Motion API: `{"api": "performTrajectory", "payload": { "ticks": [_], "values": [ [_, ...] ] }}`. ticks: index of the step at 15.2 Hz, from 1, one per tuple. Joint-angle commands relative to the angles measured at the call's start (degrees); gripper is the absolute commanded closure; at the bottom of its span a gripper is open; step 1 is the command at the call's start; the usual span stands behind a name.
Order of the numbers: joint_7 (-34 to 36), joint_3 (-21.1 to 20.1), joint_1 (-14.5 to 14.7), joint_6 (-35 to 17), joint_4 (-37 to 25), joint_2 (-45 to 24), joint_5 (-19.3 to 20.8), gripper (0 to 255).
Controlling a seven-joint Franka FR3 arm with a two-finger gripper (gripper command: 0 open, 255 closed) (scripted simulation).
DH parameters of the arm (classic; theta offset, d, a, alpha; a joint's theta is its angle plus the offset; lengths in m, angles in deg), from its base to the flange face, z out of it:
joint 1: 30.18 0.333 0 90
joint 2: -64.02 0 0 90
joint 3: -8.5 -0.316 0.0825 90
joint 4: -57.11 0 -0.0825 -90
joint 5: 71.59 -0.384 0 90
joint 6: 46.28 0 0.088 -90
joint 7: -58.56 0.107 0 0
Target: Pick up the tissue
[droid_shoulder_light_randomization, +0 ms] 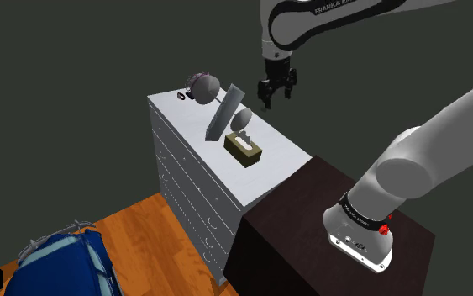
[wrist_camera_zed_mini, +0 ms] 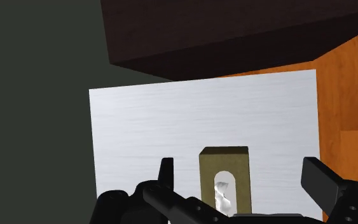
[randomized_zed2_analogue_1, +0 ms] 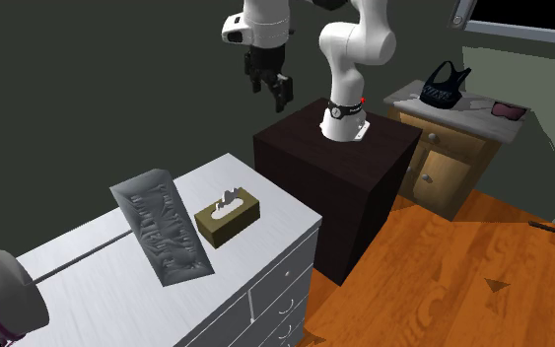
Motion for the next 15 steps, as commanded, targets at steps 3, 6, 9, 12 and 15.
{"api": "performTrajectory", "payload": {
  "ticks": [3, 6, 9, 12, 15],
  "values": [
    [4.36, -0.66, -0.64, -3.52, -3.11, -9.49, 3.02, 0],
    [7.76, -0.75, -0.74, -5.46, -6.07, -16.71, 5.41, 0],
    [10.94, -0.41, -0.61, -6.77, -9.68, -23.99, 7.78, 0],
    [13.76, 0.34, -0.26, -7.49, -13.92, -31.28, 9.91, 0],
    [16.11, 1.34, 0.21, -7.68, -18.76, -38.55, 11.68, 0]
  ]
}}
